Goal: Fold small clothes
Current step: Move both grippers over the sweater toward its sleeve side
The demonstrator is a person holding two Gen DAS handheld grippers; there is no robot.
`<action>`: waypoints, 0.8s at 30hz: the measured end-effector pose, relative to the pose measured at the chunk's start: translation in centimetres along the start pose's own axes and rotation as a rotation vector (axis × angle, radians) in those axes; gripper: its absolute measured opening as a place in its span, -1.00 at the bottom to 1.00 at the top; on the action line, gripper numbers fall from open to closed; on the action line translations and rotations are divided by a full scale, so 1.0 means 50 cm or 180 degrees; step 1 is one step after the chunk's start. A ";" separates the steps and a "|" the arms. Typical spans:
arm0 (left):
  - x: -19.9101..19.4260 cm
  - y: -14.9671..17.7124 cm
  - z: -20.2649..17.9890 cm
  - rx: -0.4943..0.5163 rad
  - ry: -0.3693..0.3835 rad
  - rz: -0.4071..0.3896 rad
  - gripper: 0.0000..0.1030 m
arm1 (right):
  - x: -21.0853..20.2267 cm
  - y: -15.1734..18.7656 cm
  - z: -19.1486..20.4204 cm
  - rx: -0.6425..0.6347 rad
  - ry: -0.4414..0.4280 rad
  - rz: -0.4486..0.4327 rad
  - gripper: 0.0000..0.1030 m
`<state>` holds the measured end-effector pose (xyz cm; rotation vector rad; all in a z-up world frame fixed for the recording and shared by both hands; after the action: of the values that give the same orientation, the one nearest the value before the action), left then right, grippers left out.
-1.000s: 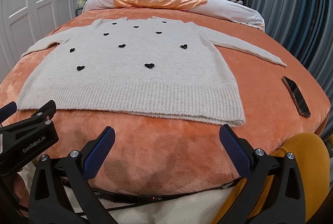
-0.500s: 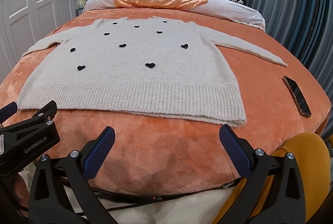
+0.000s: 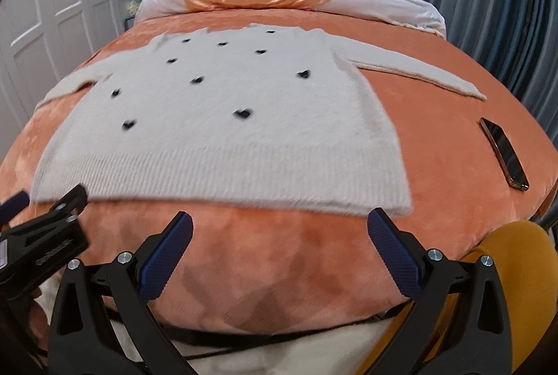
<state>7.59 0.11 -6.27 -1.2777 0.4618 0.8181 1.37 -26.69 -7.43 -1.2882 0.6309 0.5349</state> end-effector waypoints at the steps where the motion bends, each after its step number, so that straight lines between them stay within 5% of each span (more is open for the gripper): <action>1: -0.003 -0.015 0.001 -0.0026 -0.0009 -0.0005 0.90 | -0.002 -0.014 -0.016 0.0032 0.0016 -0.0018 0.90; 8: -0.021 -0.141 -0.018 -0.0072 0.0028 -0.0100 0.90 | -0.013 -0.164 -0.201 0.0211 0.0200 -0.0314 0.90; 12: -0.016 -0.204 -0.045 -0.0068 0.0132 -0.0097 0.90 | 0.011 -0.241 -0.375 0.0583 0.0238 -0.0447 0.90; 18: 0.005 -0.269 -0.075 -0.0156 0.0102 -0.0196 0.90 | 0.083 -0.287 -0.645 0.1351 0.0406 -0.0517 0.90; 24: 0.056 -0.297 -0.102 -0.0151 0.0061 -0.0069 0.90 | 0.155 -0.323 -0.822 0.1734 0.0595 -0.0515 0.90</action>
<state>21.25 -5.05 0.11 -1.3332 0.4453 0.8035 12.66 -70.09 -7.90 -0.8644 0.7567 0.0920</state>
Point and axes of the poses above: each gripper's, at about its wrist camera, not at the fingertips, and x roughly the way its jaws point, z to its left, y to its underside, the point moved 10 cm from there along x, roughly the way its jaws point, and after that the axes turned 15 degrees about -y, right-handed, at the moved point
